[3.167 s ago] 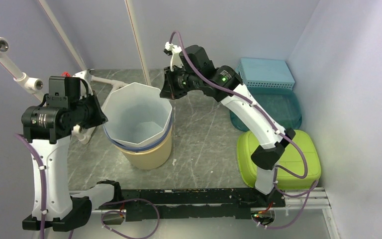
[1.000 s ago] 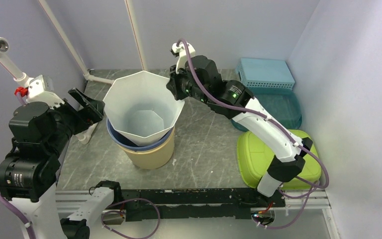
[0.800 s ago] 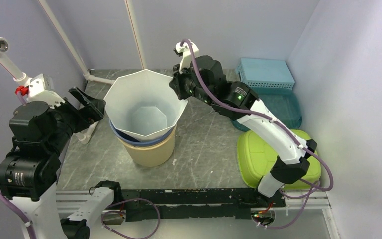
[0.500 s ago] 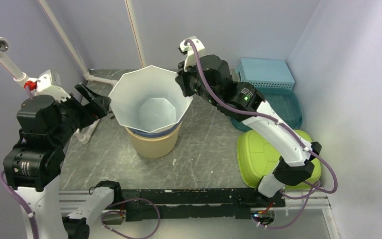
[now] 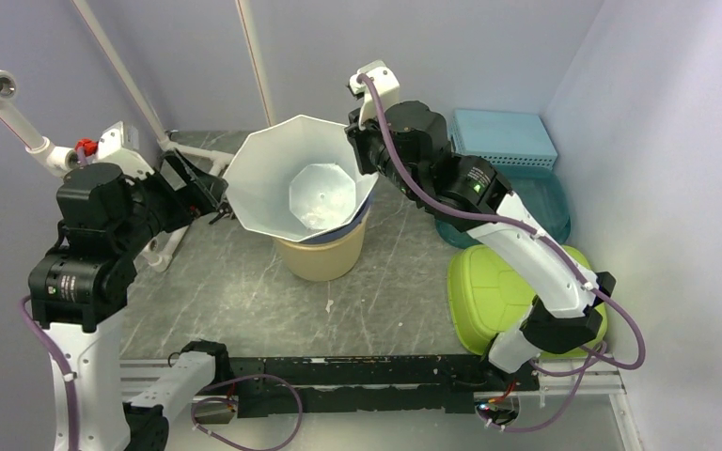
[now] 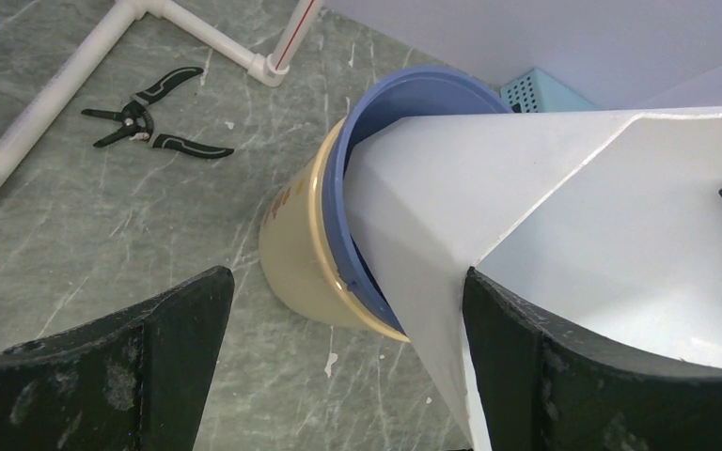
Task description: Turn the large container upside down
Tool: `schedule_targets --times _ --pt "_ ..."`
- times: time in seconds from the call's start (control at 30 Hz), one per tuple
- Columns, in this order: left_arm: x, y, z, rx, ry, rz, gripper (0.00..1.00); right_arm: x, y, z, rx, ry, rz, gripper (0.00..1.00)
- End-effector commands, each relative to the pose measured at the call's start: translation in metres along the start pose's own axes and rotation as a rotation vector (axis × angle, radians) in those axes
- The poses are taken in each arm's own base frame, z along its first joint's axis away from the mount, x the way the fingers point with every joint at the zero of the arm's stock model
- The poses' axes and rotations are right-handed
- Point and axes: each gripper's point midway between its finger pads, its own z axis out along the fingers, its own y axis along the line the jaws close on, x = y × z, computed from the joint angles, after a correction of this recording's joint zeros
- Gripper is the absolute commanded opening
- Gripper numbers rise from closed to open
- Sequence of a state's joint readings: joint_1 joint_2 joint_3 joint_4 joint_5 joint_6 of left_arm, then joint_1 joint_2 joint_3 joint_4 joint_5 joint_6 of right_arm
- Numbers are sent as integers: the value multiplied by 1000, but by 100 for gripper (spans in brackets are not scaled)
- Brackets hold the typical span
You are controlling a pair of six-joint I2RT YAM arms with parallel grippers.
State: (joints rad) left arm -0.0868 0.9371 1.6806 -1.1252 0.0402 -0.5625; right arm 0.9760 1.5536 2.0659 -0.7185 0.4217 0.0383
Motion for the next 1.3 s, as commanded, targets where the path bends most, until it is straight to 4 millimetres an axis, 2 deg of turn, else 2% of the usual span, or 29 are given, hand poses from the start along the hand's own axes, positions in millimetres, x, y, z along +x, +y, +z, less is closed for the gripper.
schedule_targets --times 0.0,0.13,0.2,0.3,0.37,0.47,0.6,0.67,0.8,0.87,0.9,1.0,1.07,1.17,1.27 --pt "10 41 -6 -192 24 56 94 -158 -46 -96 14 -529 313 0" --pt "-9 13 -23 -44 -74 68 94 -151 -48 -87 49 -503 304 0" --pt "-12 -5 -29 54 -91 88 94 -149 -48 -83 60 -496 298 0" --pt "-10 -41 -40 265 -89 144 94 -147 -51 -77 91 -483 291 0" --pt "-12 -54 -48 340 -105 156 94 -145 -52 -73 113 -468 286 0" --pt "-20 -59 -61 365 -167 169 94 -143 -54 -68 134 -456 285 0" --pt "-30 -54 -78 352 -273 175 94 -143 -57 -68 154 -464 300 0" --pt "-30 -54 -80 353 -279 188 94 -141 -57 -66 159 -459 297 0" --pt "-19 -54 -72 357 -201 219 94 -137 -54 -62 150 -444 291 0" --pt "-21 -45 -65 300 -200 195 94 -138 -55 -64 153 -448 294 0" --pt "-23 -33 -59 232 -206 174 94 -140 -57 -66 155 -455 298 0" --pt "-14 1 -37 40 -135 115 94 -148 -61 -79 147 -483 312 0" --pt "-1 15 -19 -36 -50 88 94 -154 -64 -91 134 -513 324 0" --pt "16 25 9 -82 34 48 94 -159 -75 -109 151 -543 327 0" --pt "24 17 29 -33 70 16 94 -157 -87 -125 181 -546 313 0"
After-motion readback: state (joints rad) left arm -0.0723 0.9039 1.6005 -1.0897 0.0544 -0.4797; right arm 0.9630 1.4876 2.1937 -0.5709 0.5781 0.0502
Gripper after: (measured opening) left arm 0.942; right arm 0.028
